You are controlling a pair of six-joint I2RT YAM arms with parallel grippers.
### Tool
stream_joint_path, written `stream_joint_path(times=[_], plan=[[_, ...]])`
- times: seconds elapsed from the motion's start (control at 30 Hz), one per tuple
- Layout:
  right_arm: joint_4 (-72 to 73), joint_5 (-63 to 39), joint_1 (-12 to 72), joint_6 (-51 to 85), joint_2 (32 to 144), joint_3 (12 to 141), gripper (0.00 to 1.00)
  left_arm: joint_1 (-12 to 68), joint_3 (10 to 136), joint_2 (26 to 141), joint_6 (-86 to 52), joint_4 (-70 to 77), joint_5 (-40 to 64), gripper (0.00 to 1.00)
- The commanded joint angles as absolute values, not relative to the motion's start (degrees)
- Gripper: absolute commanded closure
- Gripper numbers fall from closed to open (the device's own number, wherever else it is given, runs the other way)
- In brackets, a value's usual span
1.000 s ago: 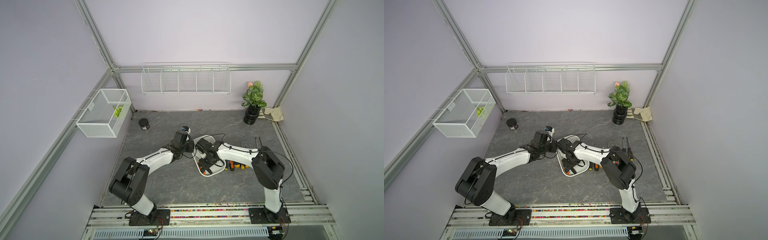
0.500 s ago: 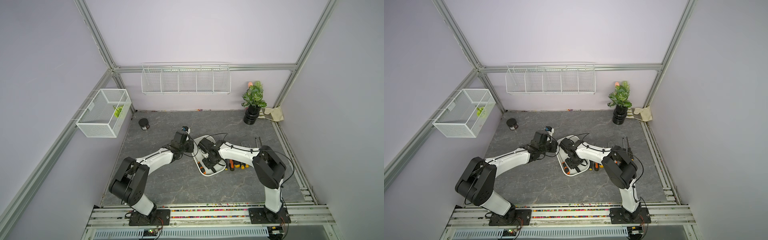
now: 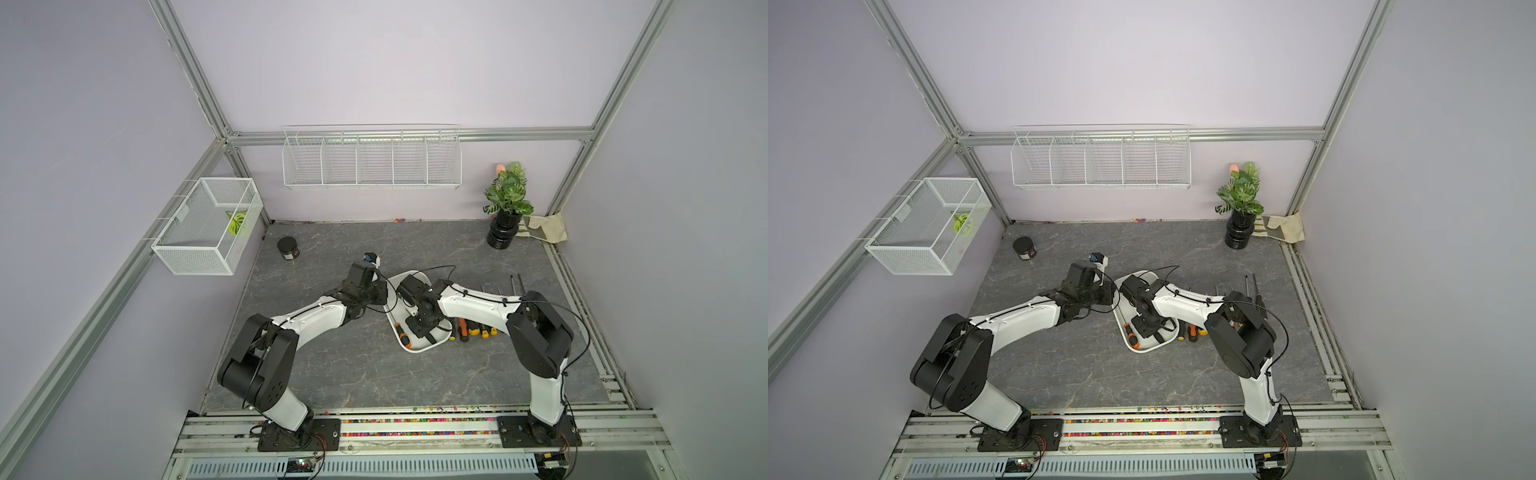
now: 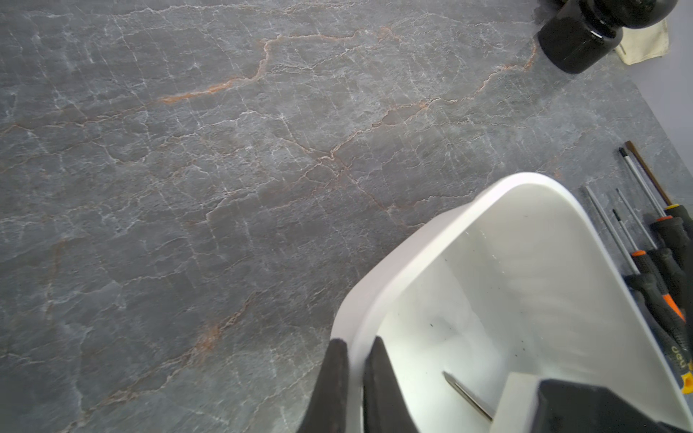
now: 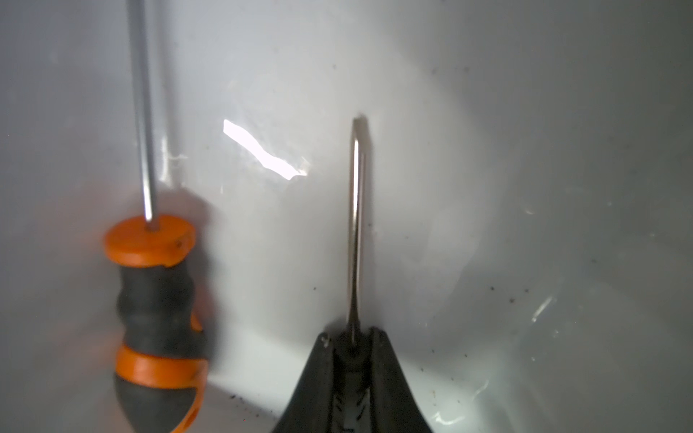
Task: Take out the screwdriver from the storage box
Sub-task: Pick up the screwdriver from the storage box.
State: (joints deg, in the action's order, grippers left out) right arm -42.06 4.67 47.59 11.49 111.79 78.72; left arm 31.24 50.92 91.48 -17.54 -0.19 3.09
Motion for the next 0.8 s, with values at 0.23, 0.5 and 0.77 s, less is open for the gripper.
stream_joint_path(times=[0.23, 0.5, 0.77], plan=[[-43.8, -1.3, 46.9, 11.0, 102.4, 81.3, 1.0, 31.4, 50.8, 90.1, -16.5, 2.3, 3.2, 1.0], [-44.6, -1.3, 46.7, 10.7, 99.5, 81.7, 1.0, 31.4, 50.4, 89.5, -16.5, 2.4, 2.9, 1.0], [-48.1, -0.4, 42.0, 8.8, 92.7, 81.5, 1.0, 31.3, 50.4, 89.6, -16.4, 2.3, 2.8, 1.0]])
